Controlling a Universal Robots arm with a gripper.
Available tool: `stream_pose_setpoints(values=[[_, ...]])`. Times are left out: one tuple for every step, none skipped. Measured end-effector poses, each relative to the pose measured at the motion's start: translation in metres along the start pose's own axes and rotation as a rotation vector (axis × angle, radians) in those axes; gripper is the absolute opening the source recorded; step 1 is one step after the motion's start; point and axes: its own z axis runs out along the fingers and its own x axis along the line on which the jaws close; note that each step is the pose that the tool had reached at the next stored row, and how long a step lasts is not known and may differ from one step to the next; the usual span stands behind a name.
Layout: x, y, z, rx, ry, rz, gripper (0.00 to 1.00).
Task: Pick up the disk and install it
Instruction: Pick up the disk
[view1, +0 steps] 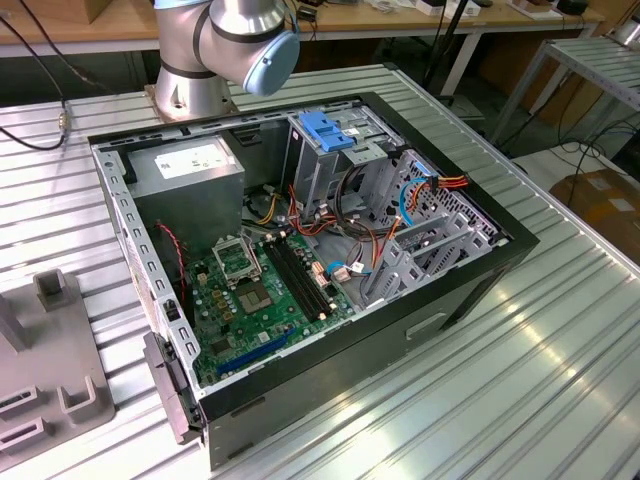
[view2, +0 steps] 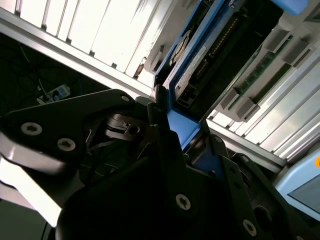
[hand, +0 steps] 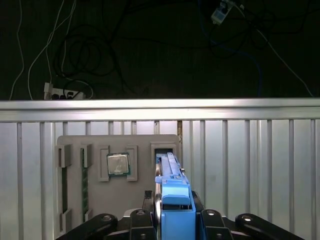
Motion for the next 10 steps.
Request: stream_pose_setpoints(values=[[0.0000,0.0000,-0.0006,0.0001,0.0000,0.000,0.37],[0.0000,0.0000,-0.0011,0.0000,0.0000,0.000,0.37],[0.0000,0.0000,-0.0017,0.0001,0.0000,0.000,0.37],[0.0000,0.0000,-0.0023,0.0000,0.0000,0.000,0.37],[0.0000,0.0000,-0.0030,0.0001,0.0000,0.000,0.37],[0.0000,0.0000,-0.0037,0.0000,0.0000,0.000,0.37],[0.0000,0.0000,-0.0047,0.0000,0.0000,0.000,0.37],[0.0000,0.0000,-0.0054,0.0001,0.0000,0.000,0.37],[0.0000,0.0000,-0.0060,0.0001,0.0000,0.000,0.37],[0.0000,0.0000,-0.0069,0.0001,0.0000,0.000,0.37]])
